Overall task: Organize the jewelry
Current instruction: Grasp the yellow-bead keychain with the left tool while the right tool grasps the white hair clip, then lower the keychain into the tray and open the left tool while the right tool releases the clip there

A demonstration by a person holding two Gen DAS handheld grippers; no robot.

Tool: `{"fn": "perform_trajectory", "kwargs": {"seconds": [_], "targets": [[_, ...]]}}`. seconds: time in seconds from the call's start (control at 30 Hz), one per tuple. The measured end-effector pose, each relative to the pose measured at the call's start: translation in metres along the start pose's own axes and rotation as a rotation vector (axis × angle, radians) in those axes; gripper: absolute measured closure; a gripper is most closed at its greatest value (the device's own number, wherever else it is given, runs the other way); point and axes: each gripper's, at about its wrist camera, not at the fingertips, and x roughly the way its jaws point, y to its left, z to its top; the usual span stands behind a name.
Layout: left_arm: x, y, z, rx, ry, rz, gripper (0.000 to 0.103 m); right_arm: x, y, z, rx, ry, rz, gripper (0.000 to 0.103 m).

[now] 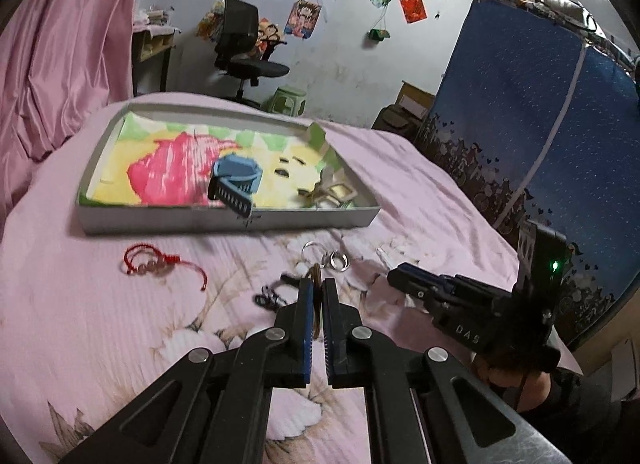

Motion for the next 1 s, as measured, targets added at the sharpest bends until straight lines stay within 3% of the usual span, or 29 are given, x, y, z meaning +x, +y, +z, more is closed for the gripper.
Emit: {"fn": "perform_trajectory", "kwargs": {"seconds": [0.3, 0.57, 1.0], "targets": [[-0.013, -0.004, 0.021, 0.017, -0.077, 0.0, 0.098, -0.009, 0.003, 0.012, -0.022, -0.086, 0.013, 0.089], [-0.012, -0.01, 0.031, 0.041, -0.092, -0.009, 0.098, -0.005, 0.006, 0.019, -0.038, -0.104, 0.011, 0.089], [0.017, 0.015, -0.001, -0.02, 0.072, 0.051, 0.098, -0.004, 0.006, 0.02, -0.041, -0.1, 0.011, 0.089]]}}
